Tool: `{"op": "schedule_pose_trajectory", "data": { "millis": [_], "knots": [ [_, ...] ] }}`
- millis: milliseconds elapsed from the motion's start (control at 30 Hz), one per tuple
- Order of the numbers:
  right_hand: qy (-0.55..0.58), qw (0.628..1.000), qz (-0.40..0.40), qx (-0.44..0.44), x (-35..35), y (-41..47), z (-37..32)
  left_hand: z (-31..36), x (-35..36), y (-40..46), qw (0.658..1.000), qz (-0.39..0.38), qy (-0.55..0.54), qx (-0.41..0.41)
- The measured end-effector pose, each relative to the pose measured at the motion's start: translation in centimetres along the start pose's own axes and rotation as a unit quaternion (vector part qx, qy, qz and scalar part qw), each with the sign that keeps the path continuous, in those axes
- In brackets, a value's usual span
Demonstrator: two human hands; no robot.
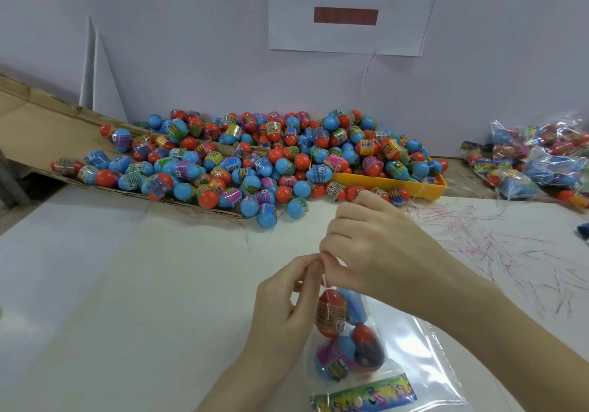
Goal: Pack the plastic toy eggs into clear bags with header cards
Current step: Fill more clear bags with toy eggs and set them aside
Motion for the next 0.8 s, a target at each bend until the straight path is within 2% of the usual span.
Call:
{"op": "schedule_pose_trajectory", "data": {
  "millis": [167,267,633,733,800],
  "knots": [
    [-0.003,1.000,0.018,0.004,0.2,0.1,-0.1,0.3,-0.1,-0.1,1.000,-0.002,-0.002,0.001],
    [0.024,0.998,0.040,0.037,0.4,-0.2,0.1,0.2,-0.1,0.0,1.000,-0.007,-0.016,-0.011],
    [-0.005,0.988,0.064,0.142,0.7,-1.4,0.3,0.2,-0.1,0.0,0.998,-0.008,-0.035,-0.044],
    [0.030,0.975,0.080,0.205,0.7,-2.7,1.7,-0.1,-0.3,-0.2,0.996,-0.007,-0.063,-0.067],
    [0.079,0.951,0.110,0.278,0.5,-4.6,4.0,-0.3,-0.5,-0.1,0.990,0.002,-0.102,-0.092]
  ]
}}
Point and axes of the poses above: each hand's wrist, its own y-axis towards the middle knuckle, its own x-axis out of the palm, z = x × y, the point moved 4 cm from there along y, towards the middle knuckle, and after that the axes turned 12 degrees about -x, right-handed, at the moved point
